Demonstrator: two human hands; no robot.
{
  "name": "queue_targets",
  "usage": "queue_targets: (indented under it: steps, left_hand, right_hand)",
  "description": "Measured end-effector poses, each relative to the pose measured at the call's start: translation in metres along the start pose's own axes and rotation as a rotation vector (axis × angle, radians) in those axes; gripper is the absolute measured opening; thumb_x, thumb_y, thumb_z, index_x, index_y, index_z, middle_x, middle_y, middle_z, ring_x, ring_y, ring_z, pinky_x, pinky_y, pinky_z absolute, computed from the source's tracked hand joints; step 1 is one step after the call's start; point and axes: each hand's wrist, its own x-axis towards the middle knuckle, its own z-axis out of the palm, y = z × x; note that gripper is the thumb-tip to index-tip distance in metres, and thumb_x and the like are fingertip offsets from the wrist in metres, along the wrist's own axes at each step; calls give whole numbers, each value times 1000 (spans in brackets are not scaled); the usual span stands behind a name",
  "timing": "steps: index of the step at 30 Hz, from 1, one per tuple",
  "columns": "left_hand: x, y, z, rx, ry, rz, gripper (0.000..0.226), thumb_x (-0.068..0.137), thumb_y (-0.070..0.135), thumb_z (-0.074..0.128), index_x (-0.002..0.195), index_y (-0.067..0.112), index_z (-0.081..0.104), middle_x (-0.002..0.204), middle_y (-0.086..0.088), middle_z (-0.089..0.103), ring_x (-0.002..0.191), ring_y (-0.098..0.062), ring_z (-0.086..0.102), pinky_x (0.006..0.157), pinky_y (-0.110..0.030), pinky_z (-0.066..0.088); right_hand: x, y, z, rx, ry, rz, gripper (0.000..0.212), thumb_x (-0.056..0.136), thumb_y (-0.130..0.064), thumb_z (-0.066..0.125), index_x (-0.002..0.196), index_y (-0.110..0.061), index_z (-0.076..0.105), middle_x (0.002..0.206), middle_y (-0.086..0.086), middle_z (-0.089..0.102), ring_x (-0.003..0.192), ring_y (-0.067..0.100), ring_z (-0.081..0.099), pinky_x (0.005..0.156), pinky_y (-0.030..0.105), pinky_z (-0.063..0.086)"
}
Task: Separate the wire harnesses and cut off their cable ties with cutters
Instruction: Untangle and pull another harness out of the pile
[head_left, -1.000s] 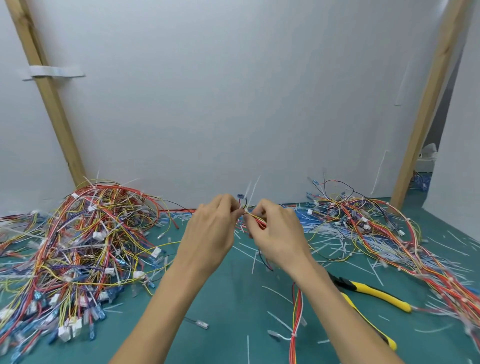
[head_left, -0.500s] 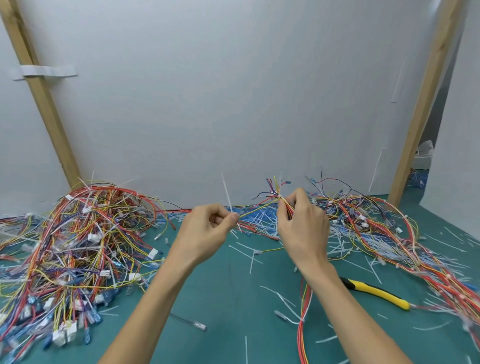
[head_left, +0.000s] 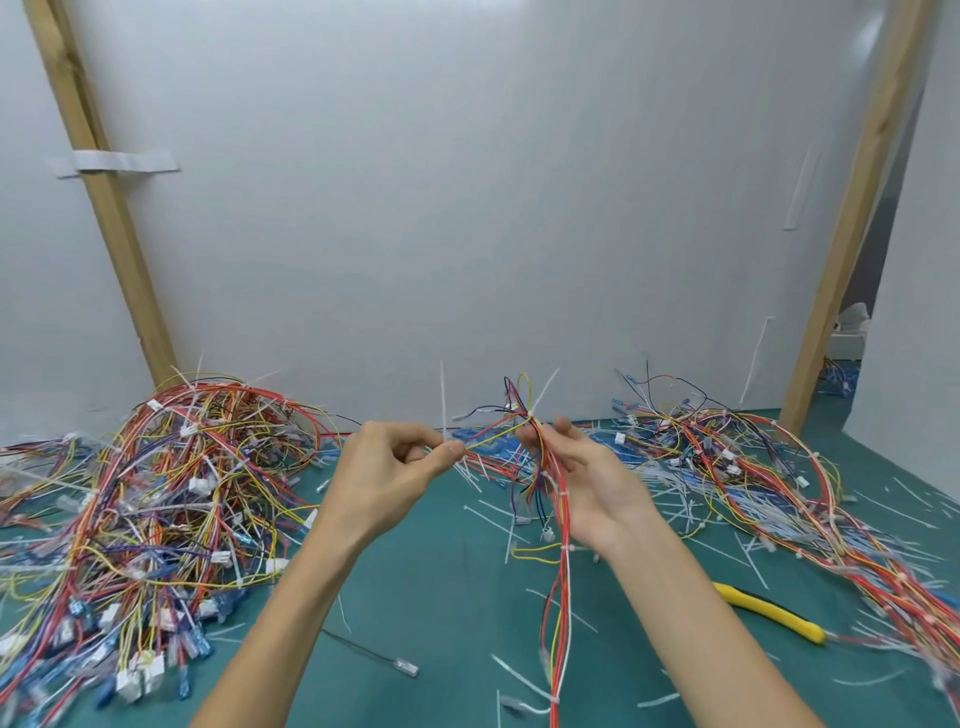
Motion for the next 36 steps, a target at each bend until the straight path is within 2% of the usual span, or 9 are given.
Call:
queue_targets:
  steps: [7,10,14,19,23,26,28,32,36]
  left_hand:
    - [4,2,-17,194,-31,-126,28,90,49,67,86,24,77,53,10,47,51,-5,43,51,-20,31]
    - [4,8,-26,420,-145,-179,42,88,52,67,119,26,63,111,5,66,108,-13,59,90,-31,47]
    - [3,29,-41,412,-136,-27,98,70,66,74,150,26,32,149,4,37,141,-17,32,117,-43,29]
    - [-4,48,-34,73,-304,-5,72,70,86,55,118,33,67,111,27,69,107,18,57,102,-21,44]
    - [-6,47,-8,-68,-129,17,36,92,52,62,87,18,74,69,14,62,62,-4,48,63,-29,36]
    - [-6,52,-12,-288,-16,35,21,98,26,63,87,12,74,76,5,74,67,-11,64,68,-31,53]
    - [-7,57,-21,-361,52,17,13,97,16,63,92,13,75,85,-4,78,75,-16,72,76,-33,60]
    - [19,72,-60,-226,132,75,17,101,8,55,103,13,71,84,-5,75,59,-11,63,56,-27,49]
    - [71,107,-108,-138,36,40,15,102,11,55,101,2,66,83,-8,68,47,0,55,43,-14,42]
  right_hand:
    - [-5,5,6,-255,-39,-283,35,87,13,63,86,-18,48,81,3,73,76,10,69,65,17,50]
    - [-7,6,9,-461,-43,-409,33,86,10,68,86,-17,49,81,-1,75,76,8,69,65,15,52]
    - [-11,8,14,-635,-23,-509,34,85,3,74,84,-17,47,79,-5,76,71,13,63,71,28,54]
    - [-21,11,24,-828,19,-721,35,83,-3,79,80,-16,46,81,-4,77,58,3,55,64,20,44]
    - [-35,16,38,-1148,39,-1006,41,82,-15,81,75,-32,45,77,-12,68,79,8,65,75,24,45]
    - [-48,14,51,-1274,41,-1188,32,85,-23,80,80,-31,50,81,-15,65,82,6,61,81,26,42]
    - [-58,7,54,-1304,-20,-1136,24,87,-23,77,88,-29,54,87,-17,65,87,3,61,81,20,44]
    - [-71,-27,43,-1451,-143,-749,22,90,-34,70,106,-39,55,106,-33,60,94,-10,59,81,13,45]
    - [-86,-44,24,-1177,-268,-280,36,89,-49,65,122,-38,58,123,-19,64,103,-2,67,88,35,59]
